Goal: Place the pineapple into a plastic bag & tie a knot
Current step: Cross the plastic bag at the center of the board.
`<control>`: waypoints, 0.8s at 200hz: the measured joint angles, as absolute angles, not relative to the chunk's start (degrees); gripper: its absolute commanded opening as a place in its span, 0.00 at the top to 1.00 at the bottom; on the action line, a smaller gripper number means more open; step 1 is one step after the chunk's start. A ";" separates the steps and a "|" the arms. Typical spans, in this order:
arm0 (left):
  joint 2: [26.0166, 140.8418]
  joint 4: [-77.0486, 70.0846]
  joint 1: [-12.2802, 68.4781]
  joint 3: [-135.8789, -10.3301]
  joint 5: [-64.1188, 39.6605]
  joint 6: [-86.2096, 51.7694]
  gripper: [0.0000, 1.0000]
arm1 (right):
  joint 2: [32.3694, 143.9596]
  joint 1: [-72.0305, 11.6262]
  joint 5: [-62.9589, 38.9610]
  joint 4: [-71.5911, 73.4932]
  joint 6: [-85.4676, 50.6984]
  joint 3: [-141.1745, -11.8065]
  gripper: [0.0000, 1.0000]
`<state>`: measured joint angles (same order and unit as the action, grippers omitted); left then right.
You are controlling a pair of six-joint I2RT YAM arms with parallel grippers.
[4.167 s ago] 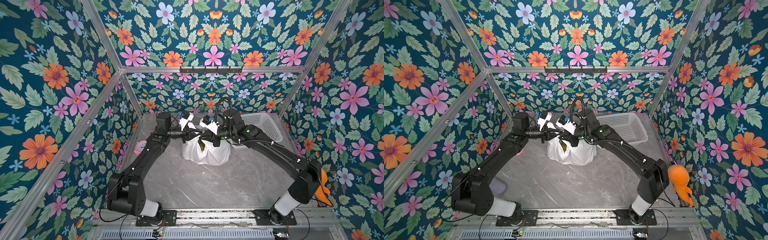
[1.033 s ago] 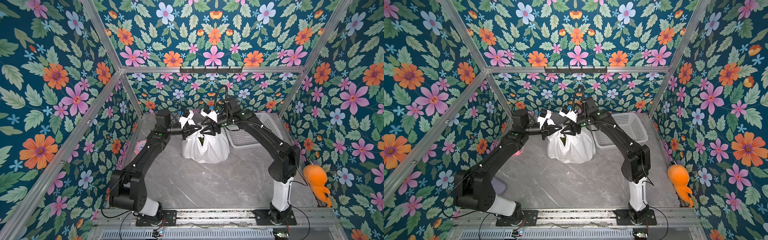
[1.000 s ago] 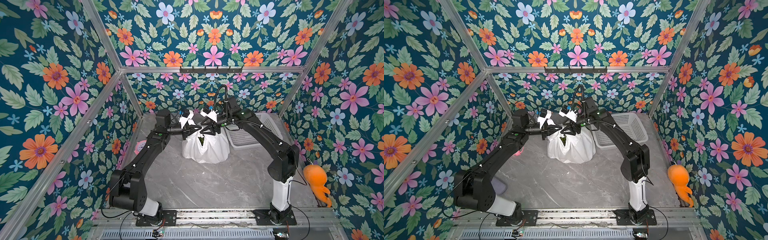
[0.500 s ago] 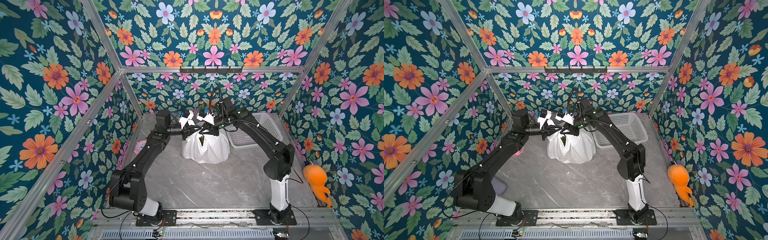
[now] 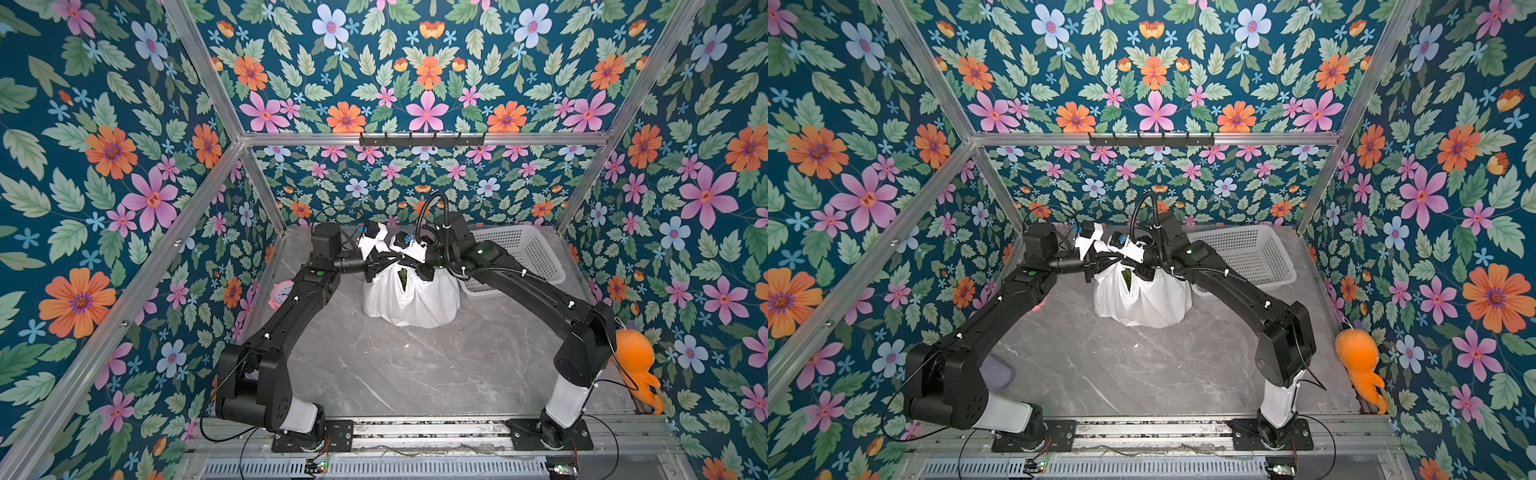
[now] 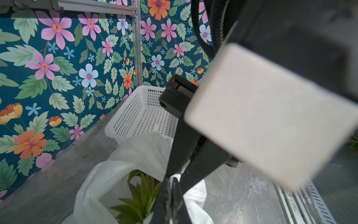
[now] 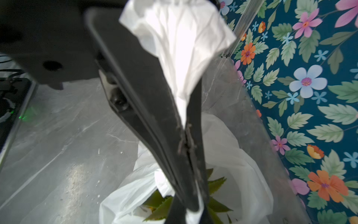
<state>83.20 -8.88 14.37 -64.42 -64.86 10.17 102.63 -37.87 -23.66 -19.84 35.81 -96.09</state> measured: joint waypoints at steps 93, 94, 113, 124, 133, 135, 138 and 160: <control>81.52 -14.31 14.28 -61.63 -58.67 5.13 0.99 | 98.74 -40.18 -10.46 4.97 39.94 -81.73 1.00; 81.54 -14.37 14.28 -61.63 -58.63 4.99 0.99 | 98.74 -40.18 -10.28 5.43 40.10 -81.54 1.00; 82.06 -15.94 14.26 -61.36 -58.19 4.21 1.00 | 98.87 -40.40 -8.45 10.57 41.34 -79.42 1.00; 82.32 -17.34 14.26 -60.95 -57.65 3.33 1.00 | 99.33 -40.53 -7.44 13.08 42.13 -78.72 1.00; 82.50 -18.33 14.26 -60.62 -57.14 2.83 1.00 | 99.96 -40.75 -6.61 15.49 42.44 -78.19 1.00; 82.54 -18.55 14.24 -60.55 -57.06 2.68 1.00 | 100.14 -40.80 -6.39 15.99 42.46 -78.13 1.00; 82.59 -18.87 14.22 -60.45 -56.88 2.33 1.00 | 100.36 -40.86 -6.07 16.67 42.54 -78.04 1.00; 83.00 -21.15 14.00 -60.31 -55.81 0.43 1.00 | 102.19 -41.25 -4.10 21.91 42.61 -77.84 1.00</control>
<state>83.00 -21.15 14.00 -60.31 -55.81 0.43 102.19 -41.25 -4.10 21.91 42.61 -77.84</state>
